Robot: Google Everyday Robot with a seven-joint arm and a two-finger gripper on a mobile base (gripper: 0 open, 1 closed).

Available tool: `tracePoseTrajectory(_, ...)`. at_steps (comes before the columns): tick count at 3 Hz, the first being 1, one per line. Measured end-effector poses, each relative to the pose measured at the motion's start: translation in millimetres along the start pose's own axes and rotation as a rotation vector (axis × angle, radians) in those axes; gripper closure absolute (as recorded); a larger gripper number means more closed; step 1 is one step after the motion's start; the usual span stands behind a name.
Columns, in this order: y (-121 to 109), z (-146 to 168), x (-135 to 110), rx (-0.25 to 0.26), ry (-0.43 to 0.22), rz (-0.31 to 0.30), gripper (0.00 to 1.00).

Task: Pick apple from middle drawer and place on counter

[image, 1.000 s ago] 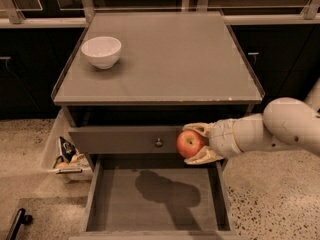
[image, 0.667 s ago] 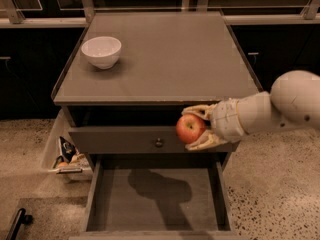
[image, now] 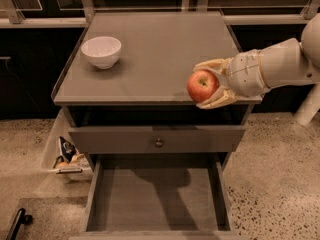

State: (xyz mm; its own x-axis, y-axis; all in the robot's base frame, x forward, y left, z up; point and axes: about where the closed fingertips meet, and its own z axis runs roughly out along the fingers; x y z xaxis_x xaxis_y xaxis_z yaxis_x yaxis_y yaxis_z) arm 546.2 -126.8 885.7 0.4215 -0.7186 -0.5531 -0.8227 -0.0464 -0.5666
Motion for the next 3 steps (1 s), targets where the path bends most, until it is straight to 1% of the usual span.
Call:
tracePoseTrajectory(1,0,0,0,0.0,0.0,0.0,1.0)
tracePoseTrajectory(2,-1,2,-3,0.022,0.004,-0.004,1.0)
tracePoseTrajectory(3,-26,12,0,0.039,-0.012,-0.02,1.0)
